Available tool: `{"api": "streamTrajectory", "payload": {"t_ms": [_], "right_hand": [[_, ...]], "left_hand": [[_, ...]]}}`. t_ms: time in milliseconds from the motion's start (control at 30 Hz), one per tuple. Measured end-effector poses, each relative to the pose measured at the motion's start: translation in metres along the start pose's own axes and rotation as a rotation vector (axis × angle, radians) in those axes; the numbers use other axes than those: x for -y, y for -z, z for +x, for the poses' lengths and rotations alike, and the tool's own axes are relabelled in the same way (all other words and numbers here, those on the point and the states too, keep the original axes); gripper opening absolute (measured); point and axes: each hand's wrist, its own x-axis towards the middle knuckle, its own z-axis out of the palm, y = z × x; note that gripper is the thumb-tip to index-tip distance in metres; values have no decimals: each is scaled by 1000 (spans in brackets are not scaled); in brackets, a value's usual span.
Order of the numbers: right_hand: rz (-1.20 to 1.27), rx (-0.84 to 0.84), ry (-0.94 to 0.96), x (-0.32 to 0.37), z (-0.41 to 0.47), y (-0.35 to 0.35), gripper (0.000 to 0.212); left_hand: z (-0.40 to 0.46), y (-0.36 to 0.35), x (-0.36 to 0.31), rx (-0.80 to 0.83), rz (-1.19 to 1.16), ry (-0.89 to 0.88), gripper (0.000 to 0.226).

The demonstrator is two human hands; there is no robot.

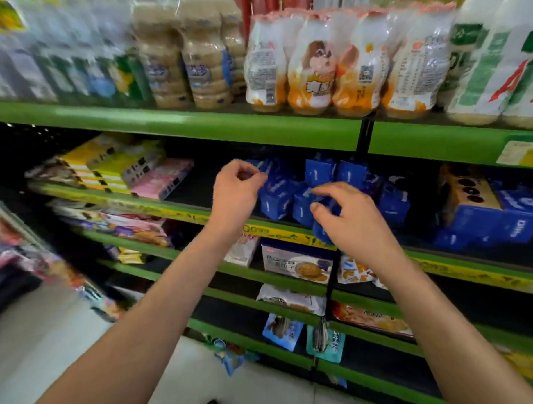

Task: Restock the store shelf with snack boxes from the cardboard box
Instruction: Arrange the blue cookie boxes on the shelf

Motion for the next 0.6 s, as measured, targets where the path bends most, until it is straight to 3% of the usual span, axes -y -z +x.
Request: {"api": "streamTrajectory", "payload": {"t_ms": [100,233,400,600], "right_hand": [[-34,29,-20,13,15,-16,39],[-201,107,-81,33,42,-45,54],[-314,94,-167,60,62,-85,56],[-287,49,-205,87,71,-124,51]], "left_hand": [[26,15,25,-40,126,24,35],[53,5,41,192,78,72,75],[87,20,58,257,126,11,59],[137,86,95,374,-177,172,40]]}}
